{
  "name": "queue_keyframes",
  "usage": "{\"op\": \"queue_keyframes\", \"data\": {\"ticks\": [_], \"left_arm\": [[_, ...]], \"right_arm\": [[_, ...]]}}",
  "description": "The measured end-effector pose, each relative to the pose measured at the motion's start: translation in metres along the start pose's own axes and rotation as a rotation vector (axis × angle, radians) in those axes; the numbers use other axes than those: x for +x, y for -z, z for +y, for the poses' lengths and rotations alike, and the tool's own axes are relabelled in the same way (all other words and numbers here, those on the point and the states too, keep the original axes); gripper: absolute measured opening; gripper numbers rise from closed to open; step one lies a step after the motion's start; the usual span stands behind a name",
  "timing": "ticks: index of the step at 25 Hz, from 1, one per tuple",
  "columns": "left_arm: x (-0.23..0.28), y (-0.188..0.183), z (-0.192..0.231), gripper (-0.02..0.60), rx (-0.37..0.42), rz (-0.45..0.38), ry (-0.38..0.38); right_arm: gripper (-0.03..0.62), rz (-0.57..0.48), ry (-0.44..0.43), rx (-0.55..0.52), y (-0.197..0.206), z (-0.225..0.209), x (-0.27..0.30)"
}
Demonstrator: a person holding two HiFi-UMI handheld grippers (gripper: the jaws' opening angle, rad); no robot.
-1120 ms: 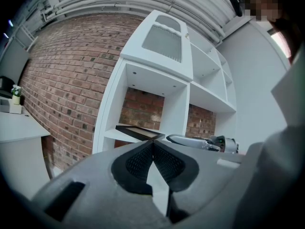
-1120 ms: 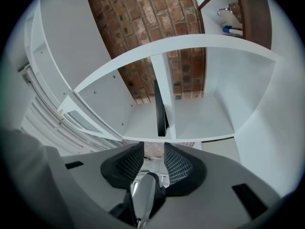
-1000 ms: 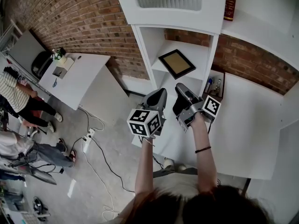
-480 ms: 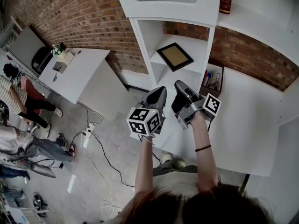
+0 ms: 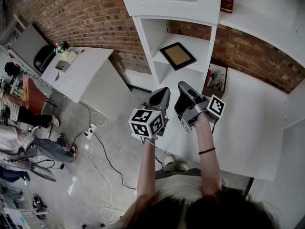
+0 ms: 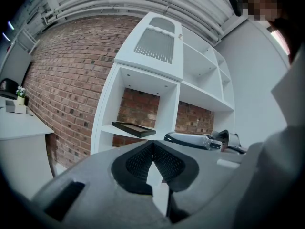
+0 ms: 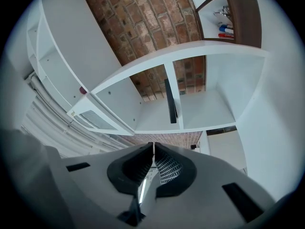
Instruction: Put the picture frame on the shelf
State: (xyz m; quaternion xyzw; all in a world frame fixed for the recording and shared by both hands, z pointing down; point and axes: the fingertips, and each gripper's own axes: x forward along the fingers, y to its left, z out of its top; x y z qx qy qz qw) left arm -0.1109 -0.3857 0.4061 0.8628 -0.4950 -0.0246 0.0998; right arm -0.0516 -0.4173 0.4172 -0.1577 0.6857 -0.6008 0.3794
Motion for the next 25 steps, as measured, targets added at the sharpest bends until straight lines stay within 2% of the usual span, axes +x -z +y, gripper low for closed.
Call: {"op": "queue_keyframes", "data": {"ticks": [25], "left_arm": [[0.008, -0.005, -0.011, 0.011, 0.018, -0.009, 0.01]], "right_arm": [[0.015, 0.008, -0.024, 0.019, -0.005, 0.006, -0.006]]}}
